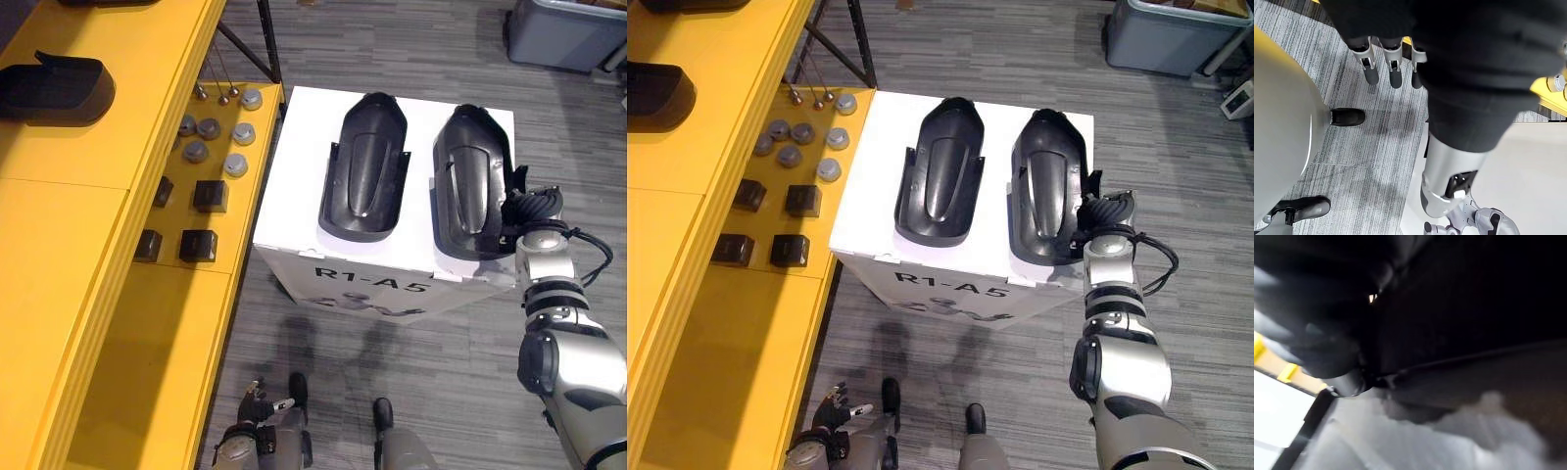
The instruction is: Walk over and take plastic housings, then place them on the shelf
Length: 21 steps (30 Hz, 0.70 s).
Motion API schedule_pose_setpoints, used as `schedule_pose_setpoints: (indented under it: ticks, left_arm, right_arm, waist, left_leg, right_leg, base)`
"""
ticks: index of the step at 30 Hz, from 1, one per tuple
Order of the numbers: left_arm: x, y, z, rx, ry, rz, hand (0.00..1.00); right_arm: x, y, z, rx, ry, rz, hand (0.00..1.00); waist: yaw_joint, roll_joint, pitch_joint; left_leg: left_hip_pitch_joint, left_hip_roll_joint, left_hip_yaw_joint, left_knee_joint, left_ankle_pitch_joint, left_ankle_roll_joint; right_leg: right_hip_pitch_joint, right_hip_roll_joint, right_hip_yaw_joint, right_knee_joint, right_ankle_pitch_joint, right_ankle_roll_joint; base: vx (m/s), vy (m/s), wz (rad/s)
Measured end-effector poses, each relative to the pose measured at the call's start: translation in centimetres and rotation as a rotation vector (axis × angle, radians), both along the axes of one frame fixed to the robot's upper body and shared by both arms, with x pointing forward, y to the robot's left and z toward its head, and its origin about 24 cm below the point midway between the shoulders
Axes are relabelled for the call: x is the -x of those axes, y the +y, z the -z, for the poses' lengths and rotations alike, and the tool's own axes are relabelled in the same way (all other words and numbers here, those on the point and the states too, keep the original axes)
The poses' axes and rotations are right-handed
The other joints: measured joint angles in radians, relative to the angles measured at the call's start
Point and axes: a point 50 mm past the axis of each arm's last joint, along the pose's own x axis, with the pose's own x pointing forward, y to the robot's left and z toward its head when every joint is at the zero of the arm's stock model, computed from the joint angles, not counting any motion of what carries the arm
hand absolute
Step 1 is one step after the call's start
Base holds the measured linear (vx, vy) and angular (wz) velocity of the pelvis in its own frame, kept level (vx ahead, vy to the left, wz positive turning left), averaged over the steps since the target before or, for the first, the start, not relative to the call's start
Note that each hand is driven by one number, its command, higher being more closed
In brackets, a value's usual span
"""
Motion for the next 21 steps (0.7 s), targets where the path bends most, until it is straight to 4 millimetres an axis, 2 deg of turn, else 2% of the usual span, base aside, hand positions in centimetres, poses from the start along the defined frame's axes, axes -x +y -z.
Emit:
schedule_pose_setpoints:
  ticks: [3, 5, 8, 11, 16, 19, 21]
  left_arm:
    - [0.0, -0.1, 0.0, 0.003, -0.001, -0.001, 0.0]
    - [0.2, -0.1, -0.1, 0.004, -0.007, 0.0, 0.0]
    - [0.2, -0.1, -0.3, -0.001, -0.02, 0.006, 0.0]
    - [0.5, 0.2, -0.3, -0.011, -0.022, -0.003, 0.0]
    - [0.6, 0.9, -0.8, -0.027, -0.048, -0.032, 0.0]
    - [0.0, 1.8, -2.1, -0.035, -0.124, -0.079, 0.0]
    - [-0.9, 2.7, -3.8, -0.043, -0.222, -0.132, 0.0]
  right_arm:
    - [1.5, 0.5, 0.2, 0.053, -0.066, -0.004, 1.0]
    - [3.3, 1.2, 0.4, 0.101, -0.128, 0.014, 1.0]
    - [5.3, 1.1, 1.0, 0.113, -0.178, 0.078, 1.0]
    - [6.6, 1.1, 1.4, 0.158, -0.192, 0.118, 1.0]
    - [8.4, 2.2, 0.7, 0.199, -0.284, 0.144, 1.0]
    - [9.5, 2.8, -0.3, 0.233, -0.358, 0.144, 1.0]
    - [10.4, 3.4, -1.1, 0.262, -0.418, 0.141, 1.0]
  waist:
    - [-0.004, -0.001, -0.001]
    - [-0.015, -0.007, -0.006]
    - [-0.026, -0.014, -0.017]
    - [-0.023, -0.015, -0.053]
    - [-0.014, -0.016, -0.097]
    - [-0.01, -0.016, -0.112]
    - [-0.009, -0.016, -0.122]
  left_leg:
    - [0.009, -0.003, -0.003, 0.001, 0.0, 0.0]
    - [0.013, -0.004, -0.008, 0.001, 0.0, 0.0]
    - [0.013, -0.004, -0.028, 0.003, 0.0, 0.0]
    - [0.013, -0.002, -0.033, 0.003, 0.001, -0.001]
    - [0.013, 0.001, -0.038, 0.003, 0.003, 0.001]
    - [0.013, 0.001, -0.049, 0.003, 0.004, 0.003]
    - [0.013, -0.004, -0.06, 0.0, 0.006, 0.003]
  right_leg:
    - [0.012, -0.002, -0.002, 0.0, 0.0, 0.001]
    - [0.019, -0.004, -0.01, -0.001, -0.001, 0.002]
    - [0.028, -0.003, -0.025, -0.001, -0.003, 0.004]
    - [0.029, -0.004, -0.026, -0.001, -0.004, 0.006]
    - [0.031, -0.001, -0.027, -0.001, -0.004, 0.005]
    - [0.035, 0.0, -0.034, -0.002, -0.005, 0.005]
    - [0.037, -0.004, -0.049, -0.004, -0.014, 0.009]
  base:
    - [0.01, 0.002, 0.02]
    - [0.02, 0.006, 0.07]
    - [0.01, 0.001, 0.15]
    - [0.0, 0.001, 0.04]
    - [-0.01, 0.0, 0.01]
    - [-0.04, 0.0, 0.08]
    - [-0.06, 0.002, 0.14]
